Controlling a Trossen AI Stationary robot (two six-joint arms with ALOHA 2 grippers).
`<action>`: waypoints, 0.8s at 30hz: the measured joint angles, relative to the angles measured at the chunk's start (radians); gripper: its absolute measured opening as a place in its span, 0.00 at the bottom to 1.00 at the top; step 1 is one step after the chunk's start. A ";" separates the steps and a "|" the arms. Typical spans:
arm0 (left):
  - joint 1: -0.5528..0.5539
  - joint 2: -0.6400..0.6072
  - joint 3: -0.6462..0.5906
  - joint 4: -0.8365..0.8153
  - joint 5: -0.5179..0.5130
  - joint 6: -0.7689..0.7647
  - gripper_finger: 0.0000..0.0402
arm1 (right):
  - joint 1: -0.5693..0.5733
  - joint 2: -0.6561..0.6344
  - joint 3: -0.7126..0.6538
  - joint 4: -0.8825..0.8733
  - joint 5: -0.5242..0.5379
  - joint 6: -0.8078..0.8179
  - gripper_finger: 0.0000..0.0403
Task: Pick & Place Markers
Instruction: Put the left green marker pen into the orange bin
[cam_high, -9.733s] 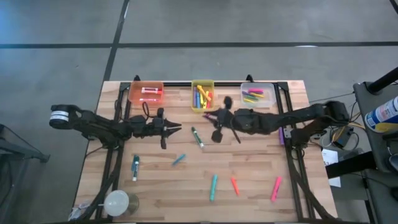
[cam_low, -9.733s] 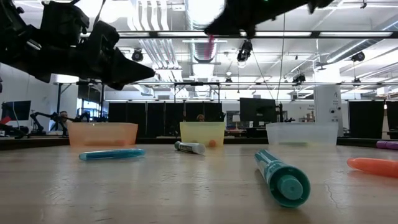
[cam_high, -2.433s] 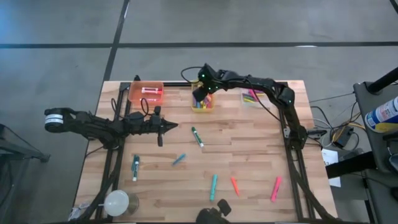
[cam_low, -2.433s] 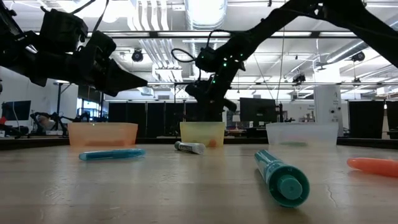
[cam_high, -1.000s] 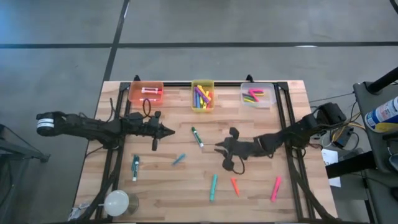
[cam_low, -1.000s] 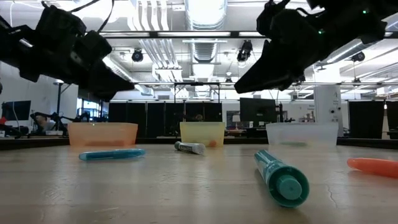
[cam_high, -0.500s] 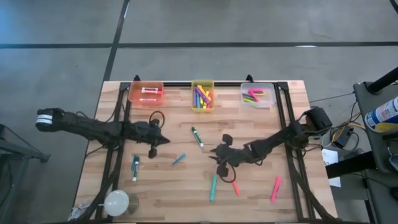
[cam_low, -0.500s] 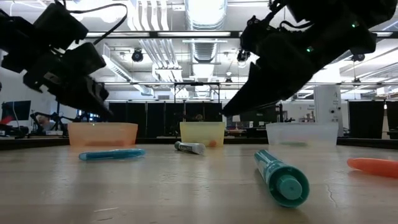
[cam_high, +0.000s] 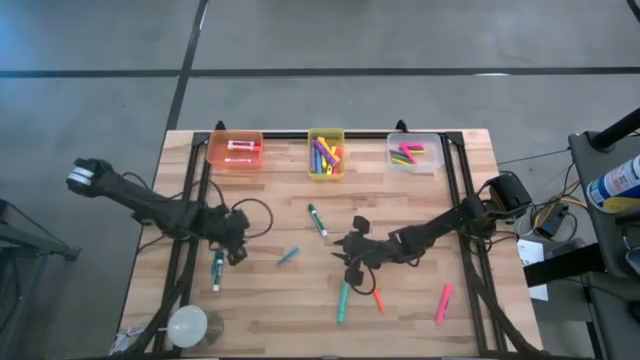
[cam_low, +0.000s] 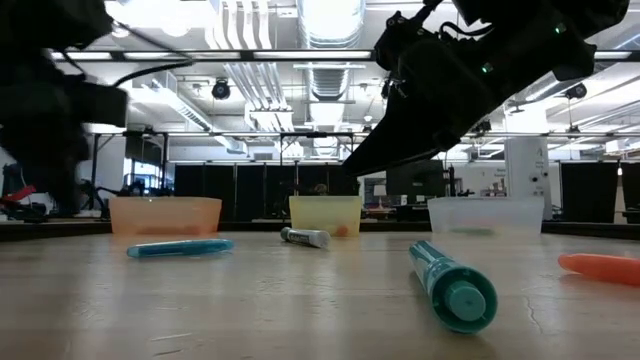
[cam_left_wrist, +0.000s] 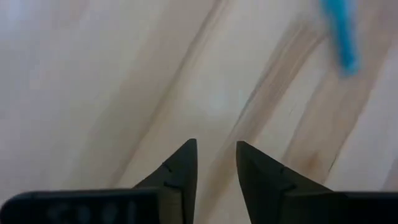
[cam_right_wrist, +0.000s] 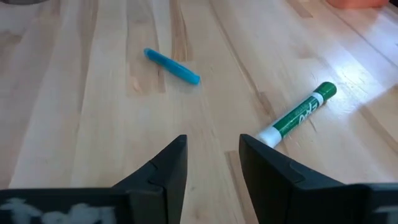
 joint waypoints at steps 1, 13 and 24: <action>-0.031 0.010 0.013 -0.062 0.002 -0.078 0.26 | 0.000 0.000 0.000 -0.001 0.000 -0.002 0.35; -0.259 0.087 0.044 -0.252 0.073 -0.532 0.26 | 0.000 -0.002 -0.003 -0.015 -0.003 0.005 0.33; -0.260 0.125 0.048 -0.248 0.181 -0.570 0.26 | 0.000 -0.002 -0.003 -0.016 -0.003 0.009 0.32</action>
